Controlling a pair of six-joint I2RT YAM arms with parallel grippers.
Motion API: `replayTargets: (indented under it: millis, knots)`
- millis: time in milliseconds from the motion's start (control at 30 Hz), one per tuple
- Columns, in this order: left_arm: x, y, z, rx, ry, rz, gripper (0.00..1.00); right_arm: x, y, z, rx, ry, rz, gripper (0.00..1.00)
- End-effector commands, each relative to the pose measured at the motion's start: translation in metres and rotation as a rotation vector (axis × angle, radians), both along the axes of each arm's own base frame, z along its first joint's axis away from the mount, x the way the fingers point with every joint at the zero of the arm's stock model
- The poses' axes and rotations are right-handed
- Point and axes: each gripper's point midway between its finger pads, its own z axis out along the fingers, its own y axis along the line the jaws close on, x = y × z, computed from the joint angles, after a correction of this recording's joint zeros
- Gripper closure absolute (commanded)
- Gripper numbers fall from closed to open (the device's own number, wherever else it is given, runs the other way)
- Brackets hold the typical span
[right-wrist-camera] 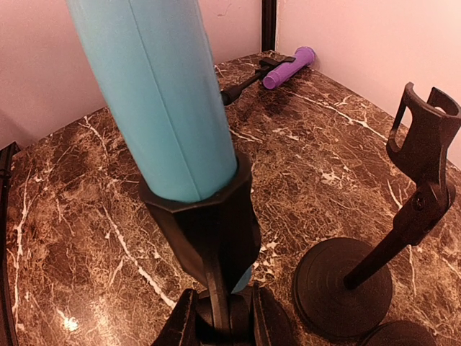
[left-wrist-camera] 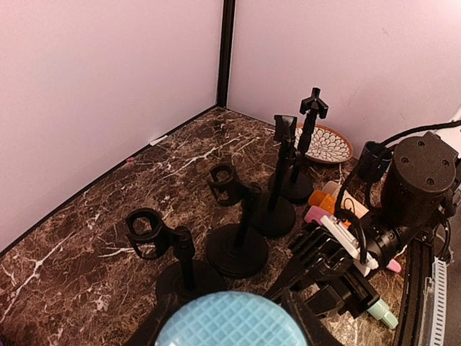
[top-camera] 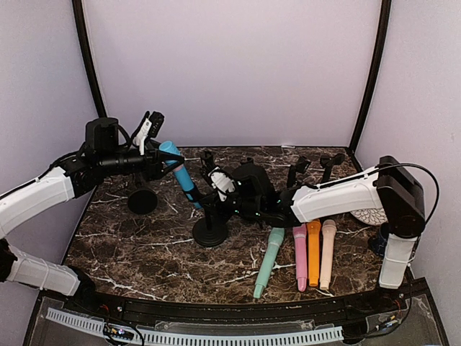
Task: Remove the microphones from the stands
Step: Remove the microphone from the microphone stand.
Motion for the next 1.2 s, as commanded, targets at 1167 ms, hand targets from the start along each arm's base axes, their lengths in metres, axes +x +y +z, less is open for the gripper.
replayTargets:
  millis: [1167]
  knots:
    - [0.011,0.057,0.064,-0.248,-0.087,0.043,1.0,-0.003,-0.016,-0.05,-0.155,0.075,-0.101,1.0]
